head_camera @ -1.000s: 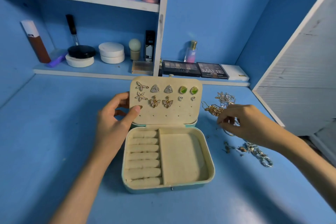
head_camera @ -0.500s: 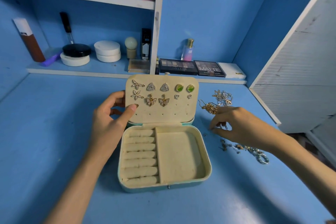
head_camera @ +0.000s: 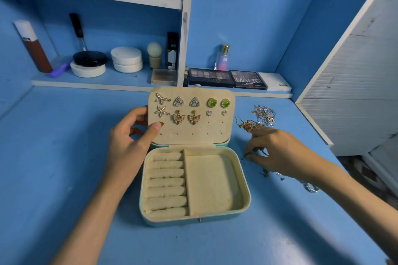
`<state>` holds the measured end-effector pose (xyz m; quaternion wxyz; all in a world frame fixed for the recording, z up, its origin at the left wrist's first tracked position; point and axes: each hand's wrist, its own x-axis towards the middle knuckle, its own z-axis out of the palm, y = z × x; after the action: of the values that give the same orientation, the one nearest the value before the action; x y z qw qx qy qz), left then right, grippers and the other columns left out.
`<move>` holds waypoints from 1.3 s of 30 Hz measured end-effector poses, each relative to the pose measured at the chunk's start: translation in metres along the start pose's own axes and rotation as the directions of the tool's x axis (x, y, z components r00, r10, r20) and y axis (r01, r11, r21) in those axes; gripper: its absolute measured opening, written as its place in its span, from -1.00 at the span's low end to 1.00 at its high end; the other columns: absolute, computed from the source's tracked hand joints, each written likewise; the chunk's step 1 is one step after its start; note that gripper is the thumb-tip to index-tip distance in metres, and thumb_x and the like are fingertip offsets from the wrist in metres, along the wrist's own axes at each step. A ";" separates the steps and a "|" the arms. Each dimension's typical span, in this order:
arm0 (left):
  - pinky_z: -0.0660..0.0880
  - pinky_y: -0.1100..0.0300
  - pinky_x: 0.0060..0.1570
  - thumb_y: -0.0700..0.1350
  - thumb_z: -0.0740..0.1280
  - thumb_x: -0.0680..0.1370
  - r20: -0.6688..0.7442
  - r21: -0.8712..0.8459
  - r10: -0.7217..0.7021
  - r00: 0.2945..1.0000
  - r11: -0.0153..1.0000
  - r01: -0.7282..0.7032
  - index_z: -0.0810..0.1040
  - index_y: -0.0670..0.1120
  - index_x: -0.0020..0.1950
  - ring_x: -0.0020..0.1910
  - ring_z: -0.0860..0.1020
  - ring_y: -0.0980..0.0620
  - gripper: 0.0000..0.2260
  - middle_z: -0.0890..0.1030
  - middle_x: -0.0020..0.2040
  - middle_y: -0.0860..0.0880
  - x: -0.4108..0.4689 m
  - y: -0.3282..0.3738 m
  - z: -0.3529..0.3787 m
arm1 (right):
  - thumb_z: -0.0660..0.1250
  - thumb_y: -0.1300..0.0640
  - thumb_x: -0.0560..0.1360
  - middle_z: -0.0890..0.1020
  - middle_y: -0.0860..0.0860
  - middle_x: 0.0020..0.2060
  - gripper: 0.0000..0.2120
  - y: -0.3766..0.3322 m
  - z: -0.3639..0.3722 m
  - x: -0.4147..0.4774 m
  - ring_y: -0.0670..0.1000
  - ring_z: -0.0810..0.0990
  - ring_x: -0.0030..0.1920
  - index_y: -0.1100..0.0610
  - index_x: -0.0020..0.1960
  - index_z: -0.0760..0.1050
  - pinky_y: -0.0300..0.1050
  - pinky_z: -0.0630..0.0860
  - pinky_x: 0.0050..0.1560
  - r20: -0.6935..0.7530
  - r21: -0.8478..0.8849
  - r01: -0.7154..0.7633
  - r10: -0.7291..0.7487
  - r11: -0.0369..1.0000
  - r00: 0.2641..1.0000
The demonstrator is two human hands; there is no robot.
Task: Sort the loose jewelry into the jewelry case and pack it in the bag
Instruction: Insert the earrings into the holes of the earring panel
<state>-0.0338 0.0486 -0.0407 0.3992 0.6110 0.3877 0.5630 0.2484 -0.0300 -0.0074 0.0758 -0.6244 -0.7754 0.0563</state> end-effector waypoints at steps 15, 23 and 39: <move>0.47 0.35 -0.10 -0.11 0.37 0.40 0.004 -0.010 0.002 1.000 1.000 -0.002 0.60 0.28 -0.12 -0.11 0.57 0.18 -0.75 0.67 -0.12 0.21 0.000 0.001 0.000 | 0.41 0.21 0.42 0.56 -0.02 -0.28 -0.92 -0.001 0.009 0.015 -0.01 0.50 -0.28 0.05 -0.17 0.63 0.12 0.53 -0.26 -0.111 0.134 0.019 -0.004 0.991 0.994; 0.48 0.36 -0.09 -0.11 0.37 0.40 -0.001 -0.006 -0.007 1.000 1.000 0.007 0.58 0.15 -0.06 -0.10 0.58 0.18 -0.81 0.66 -0.11 0.22 0.000 0.000 0.001 | 0.43 0.18 0.40 0.51 -0.03 -0.32 -0.93 -0.002 0.009 0.014 0.02 0.50 -0.24 0.02 -0.17 0.63 0.08 0.52 -0.38 -0.146 0.012 0.061 -0.058 0.998 0.988; 0.46 0.38 -0.09 -0.11 0.37 0.40 -0.001 -0.006 -0.009 1.000 1.000 0.009 0.58 0.14 -0.06 -0.10 0.58 0.19 -0.81 0.67 -0.11 0.22 0.000 -0.001 0.000 | 0.41 0.08 0.44 0.47 -0.08 -0.29 -0.93 -0.007 0.001 0.013 -0.06 0.42 -0.21 0.00 -0.10 0.65 0.00 0.51 -0.31 -0.115 -0.006 0.008 -0.008 1.000 0.993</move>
<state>-0.0335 0.0488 -0.0413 0.4034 0.6076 0.3892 0.5627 0.2387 -0.0189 -0.0068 0.1191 -0.6237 -0.7723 0.0178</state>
